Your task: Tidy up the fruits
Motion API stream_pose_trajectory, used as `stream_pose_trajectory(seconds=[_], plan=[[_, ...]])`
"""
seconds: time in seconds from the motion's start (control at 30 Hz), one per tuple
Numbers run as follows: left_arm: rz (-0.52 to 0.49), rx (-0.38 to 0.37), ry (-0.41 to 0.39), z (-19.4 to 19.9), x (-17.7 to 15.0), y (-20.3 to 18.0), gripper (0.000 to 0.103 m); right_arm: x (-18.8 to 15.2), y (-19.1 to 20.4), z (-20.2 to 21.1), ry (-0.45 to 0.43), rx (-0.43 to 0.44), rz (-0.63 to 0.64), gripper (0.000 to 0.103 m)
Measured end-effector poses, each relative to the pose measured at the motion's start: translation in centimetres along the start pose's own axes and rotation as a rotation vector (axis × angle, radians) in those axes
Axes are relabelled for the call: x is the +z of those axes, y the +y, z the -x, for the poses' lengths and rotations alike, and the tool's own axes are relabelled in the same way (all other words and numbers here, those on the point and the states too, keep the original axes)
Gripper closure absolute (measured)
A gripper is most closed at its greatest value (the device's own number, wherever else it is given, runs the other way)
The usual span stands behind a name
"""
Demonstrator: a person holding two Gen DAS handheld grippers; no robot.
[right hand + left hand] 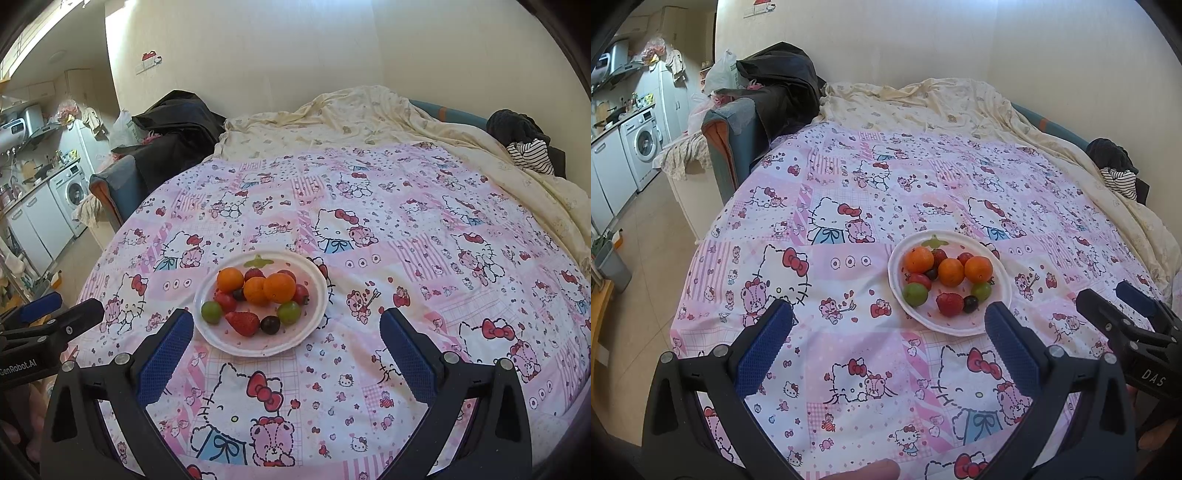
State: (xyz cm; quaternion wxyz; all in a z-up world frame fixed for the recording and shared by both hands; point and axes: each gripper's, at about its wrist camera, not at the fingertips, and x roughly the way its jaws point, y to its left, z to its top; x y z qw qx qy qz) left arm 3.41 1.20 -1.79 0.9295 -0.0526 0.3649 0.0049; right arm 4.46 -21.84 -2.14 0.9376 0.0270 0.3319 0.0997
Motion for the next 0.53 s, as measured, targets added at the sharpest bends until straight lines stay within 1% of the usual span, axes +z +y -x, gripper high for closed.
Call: stream_pose_trajectory(seconds=[0.53], plan=[[0.003, -0.007, 0.004, 0.07, -0.14, -0.15, 0.0, -0.27, 0.31, -0.12, 0.007, 0.006, 0.0, 0.0]])
